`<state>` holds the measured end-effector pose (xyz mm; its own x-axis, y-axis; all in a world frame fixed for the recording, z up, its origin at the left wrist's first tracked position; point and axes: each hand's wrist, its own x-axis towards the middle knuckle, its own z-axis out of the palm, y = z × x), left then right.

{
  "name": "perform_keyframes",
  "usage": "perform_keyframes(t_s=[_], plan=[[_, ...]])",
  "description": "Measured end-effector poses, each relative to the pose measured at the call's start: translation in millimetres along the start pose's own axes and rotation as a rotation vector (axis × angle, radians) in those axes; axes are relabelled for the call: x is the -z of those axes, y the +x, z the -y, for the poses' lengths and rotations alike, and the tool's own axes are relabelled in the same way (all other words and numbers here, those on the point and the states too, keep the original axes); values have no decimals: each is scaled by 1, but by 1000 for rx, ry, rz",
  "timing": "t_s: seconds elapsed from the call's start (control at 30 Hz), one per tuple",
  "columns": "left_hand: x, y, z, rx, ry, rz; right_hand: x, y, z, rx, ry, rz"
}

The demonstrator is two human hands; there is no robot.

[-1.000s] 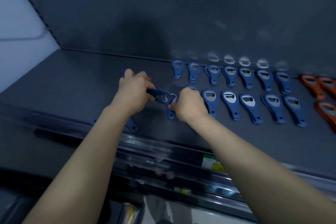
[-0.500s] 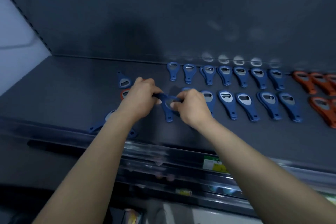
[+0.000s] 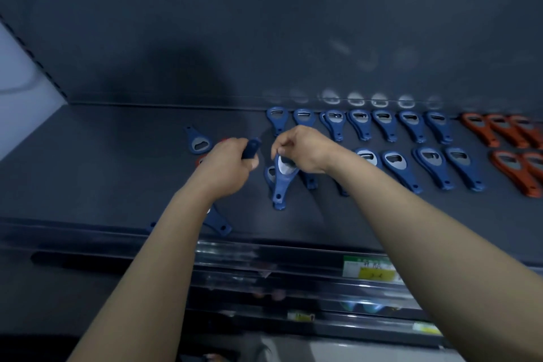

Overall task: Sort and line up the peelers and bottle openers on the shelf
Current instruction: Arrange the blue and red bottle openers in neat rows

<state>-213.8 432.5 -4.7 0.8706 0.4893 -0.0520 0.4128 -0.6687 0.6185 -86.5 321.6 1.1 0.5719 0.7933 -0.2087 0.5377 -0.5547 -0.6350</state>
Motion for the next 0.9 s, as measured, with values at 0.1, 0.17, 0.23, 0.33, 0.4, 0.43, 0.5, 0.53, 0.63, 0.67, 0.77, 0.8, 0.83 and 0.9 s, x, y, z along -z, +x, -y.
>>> perform_keyframes(t_s=[0.1,0.17,0.23,0.33,0.4,0.43,0.5,0.53,0.63,0.67,0.77,0.8,0.83,0.9], plan=[[-5,-6,1,49,72,75,-4,4,6,16,-66,31],[-8,-10,1,56,123,110,-9,4,8,24,-92,17],[-12,-14,1,33,95,125,-12,4,8,14,-93,-12],[-20,-18,-4,-6,92,120,-10,1,3,-39,-85,-94],[-25,-19,-6,-11,112,73,-6,0,-3,-119,-136,-214],[-28,-20,-8,-9,112,47,-5,-3,-7,-179,-179,-277],[-33,-19,-10,-21,85,-2,-5,-12,-13,-284,-263,-335],[-35,-19,-12,-23,69,-7,-8,-17,-16,-321,-291,-319],[-43,-23,-17,-1,85,53,-19,-29,-22,-348,-285,-271],[-45,-25,-18,7,107,65,-22,-31,-23,-340,-279,-271],[-51,-27,-17,6,131,36,-29,-35,-25,-322,-276,-295],[-53,-26,-17,-6,131,10,-31,-36,-24,-318,-274,-307],[-55,-25,-16,-17,125,-17,-33,-37,-24,-319,-272,-316],[-57,-22,-16,-33,110,-62,-35,-36,-24,-322,-260,-335]])
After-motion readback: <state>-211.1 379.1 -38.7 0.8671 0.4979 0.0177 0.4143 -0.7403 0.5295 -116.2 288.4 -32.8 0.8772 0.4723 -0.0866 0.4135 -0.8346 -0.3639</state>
